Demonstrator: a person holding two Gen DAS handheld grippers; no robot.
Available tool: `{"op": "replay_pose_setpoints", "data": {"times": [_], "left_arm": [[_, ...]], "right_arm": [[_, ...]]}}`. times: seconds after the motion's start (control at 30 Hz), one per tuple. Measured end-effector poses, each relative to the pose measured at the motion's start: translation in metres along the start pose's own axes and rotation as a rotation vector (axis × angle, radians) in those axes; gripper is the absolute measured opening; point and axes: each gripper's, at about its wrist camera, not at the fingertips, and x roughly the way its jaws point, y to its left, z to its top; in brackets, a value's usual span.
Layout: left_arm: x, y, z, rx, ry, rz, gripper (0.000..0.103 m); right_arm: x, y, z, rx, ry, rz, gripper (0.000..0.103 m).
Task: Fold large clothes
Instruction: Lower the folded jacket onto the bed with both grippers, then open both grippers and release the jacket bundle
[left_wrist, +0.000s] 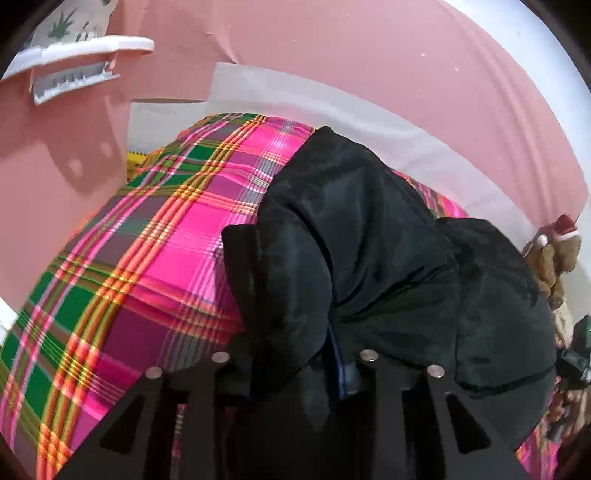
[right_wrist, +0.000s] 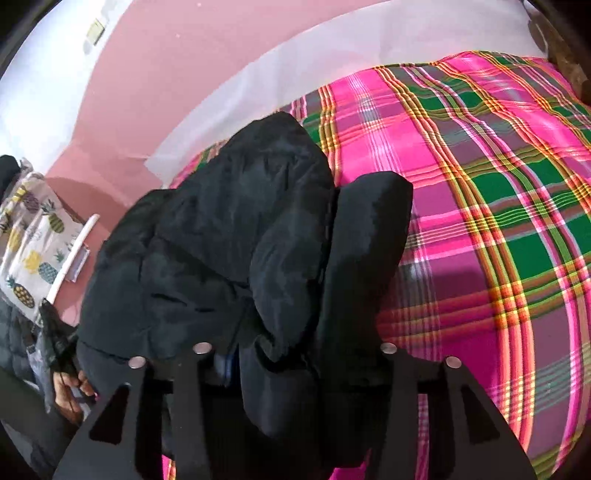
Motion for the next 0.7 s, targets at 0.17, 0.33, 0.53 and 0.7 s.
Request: {"op": "replay_pose_setpoints", "data": {"times": [0.17,0.33,0.53,0.7], "left_arm": [[-0.025,0.006,0.006,-0.038,-0.010,0.034,0.044],[-0.071,0.011,0.013,-0.037,-0.090,0.093,0.048],[-0.106,-0.023,0.002,0.049,-0.141,0.043,0.050],[-0.063,-0.045,-0.024,0.117,-0.027,0.058,0.050]], "right_arm": [[-0.022,0.003,0.000,0.043,0.015,-0.004,0.054],[-0.068,0.013,0.000,-0.013,-0.072,-0.085,0.056],[-0.087,0.051,-0.018,-0.137,-0.142,-0.139,0.056],[-0.043,0.053,-0.033,-0.194,-0.032,-0.213,0.056]]}}
